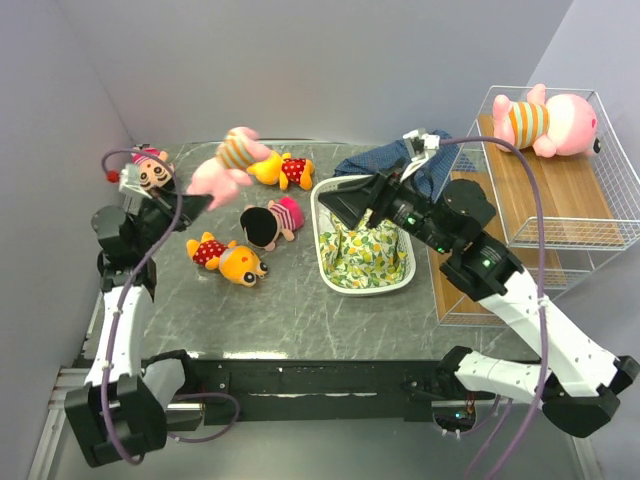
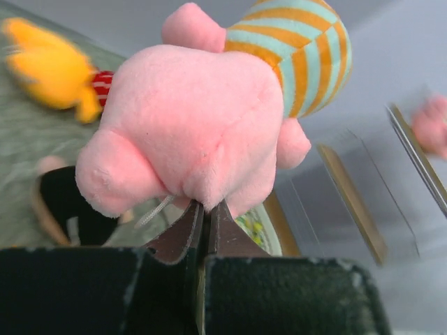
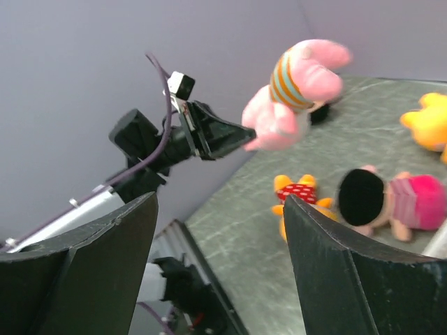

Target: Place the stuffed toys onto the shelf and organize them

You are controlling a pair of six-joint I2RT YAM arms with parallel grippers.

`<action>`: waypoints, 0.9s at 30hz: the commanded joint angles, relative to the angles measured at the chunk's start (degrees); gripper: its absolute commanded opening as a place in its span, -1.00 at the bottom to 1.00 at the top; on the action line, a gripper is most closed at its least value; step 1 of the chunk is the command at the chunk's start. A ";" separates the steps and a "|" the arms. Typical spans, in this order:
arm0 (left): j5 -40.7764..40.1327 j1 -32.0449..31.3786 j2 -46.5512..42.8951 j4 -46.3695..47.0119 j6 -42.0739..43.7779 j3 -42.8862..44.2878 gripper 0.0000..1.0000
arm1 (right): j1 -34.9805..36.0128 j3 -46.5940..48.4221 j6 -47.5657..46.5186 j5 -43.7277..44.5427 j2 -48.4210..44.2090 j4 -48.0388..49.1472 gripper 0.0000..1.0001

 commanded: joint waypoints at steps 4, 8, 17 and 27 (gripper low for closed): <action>12.42 -6.87 -7.29 24.41 -7.44 -5.49 -0.98 | 0.35 -5.86 10.47 -8.59 3.41 19.40 0.62; 10.32 -7.84 -12.11 25.31 -8.87 -6.02 -0.98 | 0.35 -8.84 13.90 -7.28 3.25 23.89 0.64; 8.65 -11.09 -13.36 29.18 -12.56 -5.41 -0.98 | 0.52 -10.52 23.48 -12.54 5.96 35.75 0.65; 7.50 -13.03 -14.59 28.65 -11.68 -6.55 -0.98 | 1.76 -8.85 24.10 -12.90 6.58 36.73 0.61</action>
